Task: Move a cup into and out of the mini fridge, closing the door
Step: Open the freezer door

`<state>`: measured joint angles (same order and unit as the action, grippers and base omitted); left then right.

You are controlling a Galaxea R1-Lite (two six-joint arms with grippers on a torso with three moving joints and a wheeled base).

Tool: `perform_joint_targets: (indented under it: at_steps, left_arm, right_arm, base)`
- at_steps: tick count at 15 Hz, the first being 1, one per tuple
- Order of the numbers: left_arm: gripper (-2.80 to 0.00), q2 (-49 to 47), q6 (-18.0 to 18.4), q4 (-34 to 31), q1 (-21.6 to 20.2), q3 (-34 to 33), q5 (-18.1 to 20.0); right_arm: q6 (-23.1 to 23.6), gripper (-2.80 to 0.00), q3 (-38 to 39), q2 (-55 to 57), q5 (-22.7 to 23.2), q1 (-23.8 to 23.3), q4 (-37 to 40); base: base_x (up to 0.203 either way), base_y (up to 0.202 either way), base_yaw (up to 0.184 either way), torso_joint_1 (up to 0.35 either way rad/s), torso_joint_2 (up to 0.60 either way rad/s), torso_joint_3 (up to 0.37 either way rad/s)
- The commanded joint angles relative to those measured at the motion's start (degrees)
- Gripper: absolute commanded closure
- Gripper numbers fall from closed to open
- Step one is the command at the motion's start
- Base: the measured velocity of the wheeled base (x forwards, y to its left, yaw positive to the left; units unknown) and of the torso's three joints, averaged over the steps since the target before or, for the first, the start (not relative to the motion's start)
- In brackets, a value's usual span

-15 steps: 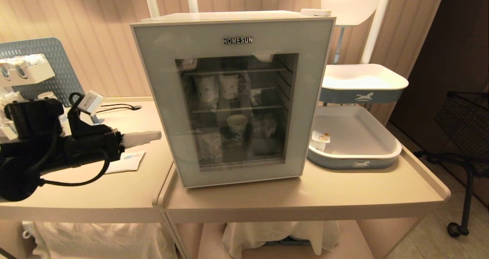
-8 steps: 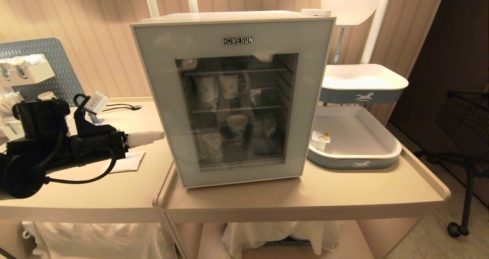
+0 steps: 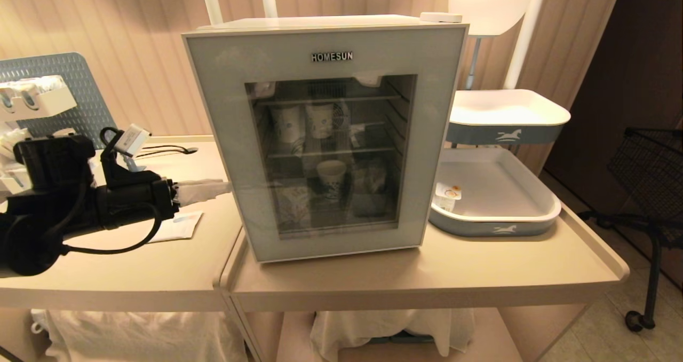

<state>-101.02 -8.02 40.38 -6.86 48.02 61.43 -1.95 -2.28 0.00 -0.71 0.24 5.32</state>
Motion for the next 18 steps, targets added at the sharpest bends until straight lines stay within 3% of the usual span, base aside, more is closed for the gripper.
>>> perform_joint_targets:
  at_steps: [1, 18]
  left_arm:
    - [-2.8, -0.62, 0.02, 0.23, 0.01, 0.6, 0.42]
    - [-2.8, -7.17, 0.11, 4.45, 5.9, 5.15, 0.62]
  right_arm:
    - [0.02, 0.0, -0.01, 0.09, 0.0, 0.02, 0.05]
    - [0.02, 0.0, -0.01, 0.09, 0.0, 0.02, 0.05]
  base:
    - [0.0, 0.0, 0.0, 0.0, 0.0, 0.0]
    - [0.0, 0.0, 0.0, 0.0, 0.0, 0.0]
